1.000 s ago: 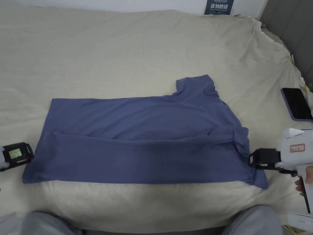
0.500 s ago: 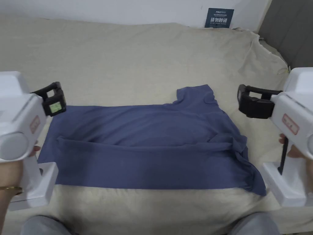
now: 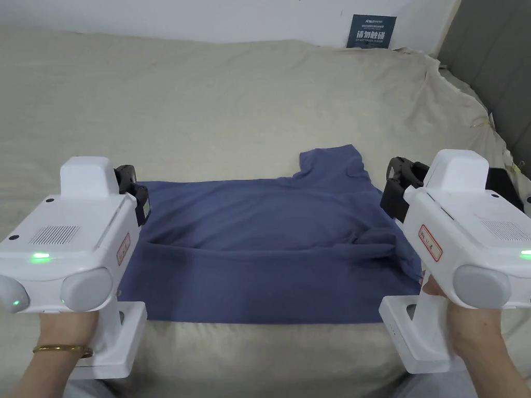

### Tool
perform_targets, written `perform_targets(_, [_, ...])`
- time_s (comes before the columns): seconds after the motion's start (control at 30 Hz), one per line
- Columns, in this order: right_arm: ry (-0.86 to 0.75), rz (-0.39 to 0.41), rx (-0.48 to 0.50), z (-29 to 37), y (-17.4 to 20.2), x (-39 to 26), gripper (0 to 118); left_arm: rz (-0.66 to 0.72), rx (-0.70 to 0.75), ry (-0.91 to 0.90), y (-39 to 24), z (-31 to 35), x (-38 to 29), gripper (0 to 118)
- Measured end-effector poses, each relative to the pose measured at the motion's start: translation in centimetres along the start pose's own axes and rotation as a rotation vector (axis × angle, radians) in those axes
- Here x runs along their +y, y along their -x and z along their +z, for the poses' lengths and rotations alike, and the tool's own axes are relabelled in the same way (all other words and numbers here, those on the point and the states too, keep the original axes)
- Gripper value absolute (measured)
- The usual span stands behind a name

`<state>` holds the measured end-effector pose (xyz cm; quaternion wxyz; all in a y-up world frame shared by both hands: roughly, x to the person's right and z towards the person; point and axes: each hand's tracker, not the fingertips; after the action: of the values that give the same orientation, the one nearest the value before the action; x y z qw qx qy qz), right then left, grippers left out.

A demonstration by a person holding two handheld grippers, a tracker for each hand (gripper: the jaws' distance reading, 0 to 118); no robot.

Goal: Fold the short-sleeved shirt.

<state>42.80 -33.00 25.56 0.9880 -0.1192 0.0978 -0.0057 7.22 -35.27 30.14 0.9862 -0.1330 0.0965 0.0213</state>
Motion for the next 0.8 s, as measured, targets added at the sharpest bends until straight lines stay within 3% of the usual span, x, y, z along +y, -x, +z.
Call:
perform_targets(0.33, [0.029,-0.003,0.009,-1.3,0.2,0.2,0,0.027,-0.002,0.03,1.6,-2.6,1.5,0])
perform_targets(0.5, [0.056,-0.005,0.014,-3.1,0.2,0.5,0,0.085,0.016,0.139,4.3,-7.9,4.0,6])
perform_targets(0.57, [0.065,-0.006,0.015,-4.0,0.2,0.7,0,0.121,0.021,0.225,5.7,-10.9,4.9,43])
perform_targets(0.63, [0.074,-0.006,0.014,-4.9,0.2,0.8,0,0.156,0.066,0.319,6.8,-13.9,5.5,100])
perform_targets(0.67, [0.081,-0.007,0.014,-5.5,0.2,0.8,0,0.153,0.077,0.354,7.5,-15.6,5.6,109])
perform_targets(0.8, [0.104,-0.011,0.011,-7.5,-0.1,0.8,0,0.162,0.127,0.515,9.6,-21.8,5.4,110])
